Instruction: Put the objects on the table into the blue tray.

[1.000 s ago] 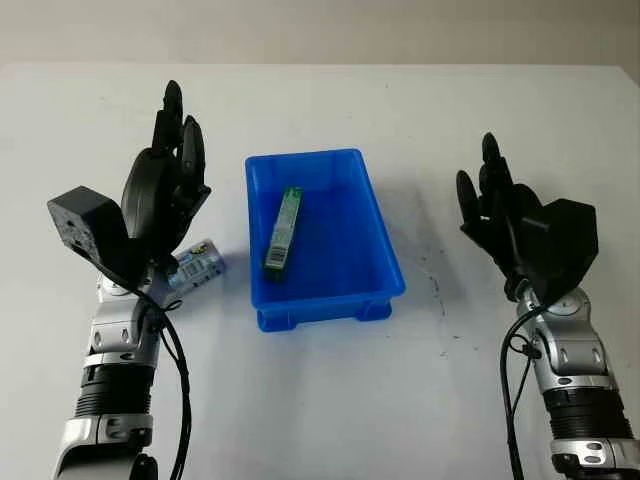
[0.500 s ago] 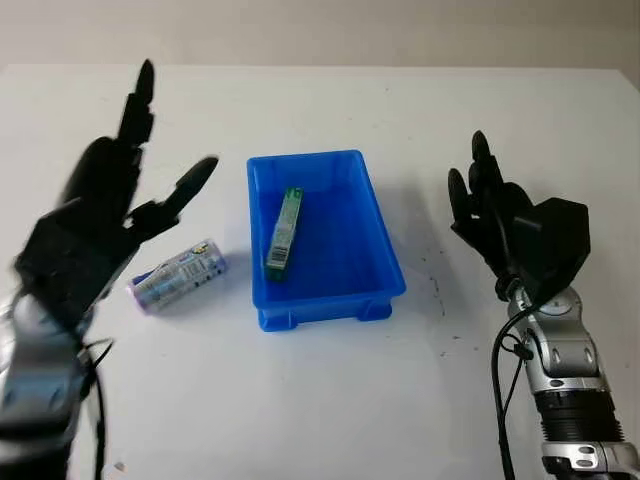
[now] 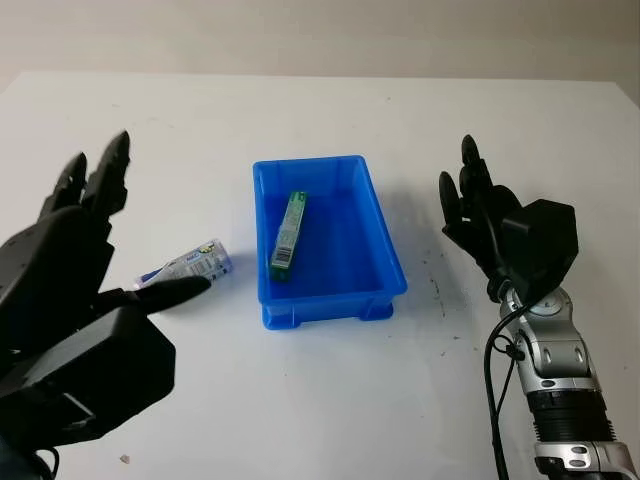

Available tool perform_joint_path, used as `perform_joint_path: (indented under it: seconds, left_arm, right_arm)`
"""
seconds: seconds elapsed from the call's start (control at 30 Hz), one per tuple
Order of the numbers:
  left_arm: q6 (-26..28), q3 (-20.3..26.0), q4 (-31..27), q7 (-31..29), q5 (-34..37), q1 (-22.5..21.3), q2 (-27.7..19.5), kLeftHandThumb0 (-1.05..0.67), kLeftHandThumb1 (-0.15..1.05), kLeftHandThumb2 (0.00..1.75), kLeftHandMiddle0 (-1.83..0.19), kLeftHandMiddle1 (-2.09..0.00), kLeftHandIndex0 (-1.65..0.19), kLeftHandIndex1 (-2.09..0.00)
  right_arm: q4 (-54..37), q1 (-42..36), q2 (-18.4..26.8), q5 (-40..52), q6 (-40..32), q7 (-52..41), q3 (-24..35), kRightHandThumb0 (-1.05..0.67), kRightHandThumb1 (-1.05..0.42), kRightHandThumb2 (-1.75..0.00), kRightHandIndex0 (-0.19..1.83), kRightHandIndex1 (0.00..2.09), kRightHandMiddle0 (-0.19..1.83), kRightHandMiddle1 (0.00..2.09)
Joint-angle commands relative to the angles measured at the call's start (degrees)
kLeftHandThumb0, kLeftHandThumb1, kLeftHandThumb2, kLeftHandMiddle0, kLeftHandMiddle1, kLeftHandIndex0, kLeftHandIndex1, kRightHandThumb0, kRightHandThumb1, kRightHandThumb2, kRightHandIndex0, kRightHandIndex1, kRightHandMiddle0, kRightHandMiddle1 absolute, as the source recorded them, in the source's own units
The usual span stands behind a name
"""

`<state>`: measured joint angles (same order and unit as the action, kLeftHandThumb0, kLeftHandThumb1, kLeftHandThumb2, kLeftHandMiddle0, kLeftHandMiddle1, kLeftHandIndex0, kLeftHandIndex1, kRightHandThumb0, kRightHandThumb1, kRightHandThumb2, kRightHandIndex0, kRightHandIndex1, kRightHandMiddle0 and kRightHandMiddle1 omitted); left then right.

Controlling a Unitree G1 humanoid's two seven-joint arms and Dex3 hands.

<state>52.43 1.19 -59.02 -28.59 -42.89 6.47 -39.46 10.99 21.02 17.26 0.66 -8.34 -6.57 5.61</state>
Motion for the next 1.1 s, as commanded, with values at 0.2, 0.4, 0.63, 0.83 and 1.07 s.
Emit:
perform_joint_path:
  seconds: [0.2, 0.4, 0.63, 0.83, 1.07]
  left_arm:
    - [0.32, -10.57, 7.89, -4.75, -7.98, -3.95, -0.03, -0.73, 0.92, 0.05, 0.16, -0.05, 0.13, -0.05]
    - [-8.99, -15.41, 23.89, 3.90, -14.84, -6.72, 3.47, -0.76, 0.91, 0.05, 0.12, -0.07, 0.12, -0.06]
    - [-17.79, -18.00, 39.21, 14.78, -25.98, -10.64, 5.11, -0.68, 0.92, 0.06, -0.17, -0.15, -0.06, -0.14]
    - [-23.34, -19.19, 48.62, 19.87, -36.48, -14.02, 3.39, -0.58, 1.02, 0.08, -0.16, -2.00, 0.06, -1.26]
    - [-27.34, -18.44, 49.65, 18.72, -42.13, -15.39, 2.48, -0.51, 1.05, 0.44, -1.30, -2.09, -0.17, -2.04]
  right_arm:
    - [0.83, 0.48, -0.05, 2.24, 2.64, -1.34, 1.94, -0.76, -1.05, -0.65, -0.19, 0.00, -0.19, 0.00]
    - [0.79, 0.24, 0.07, 2.73, 2.98, -2.21, 2.37, -0.75, -1.05, -0.65, -0.19, 0.00, -0.19, 0.00]
    - [0.09, -0.37, -0.01, 4.52, 3.16, -3.56, 3.35, -0.74, -1.05, -0.62, -0.19, 0.00, -0.19, 0.00]
    - [0.08, -0.81, 0.15, 5.59, 4.94, -5.22, 3.88, -0.72, -1.05, -0.62, -0.19, 0.00, -0.19, 0.00]
    - [0.08, -1.20, 0.63, 5.10, 5.38, -5.53, 4.18, -0.73, -1.05, -0.61, -0.19, 0.00, -0.19, 0.00]
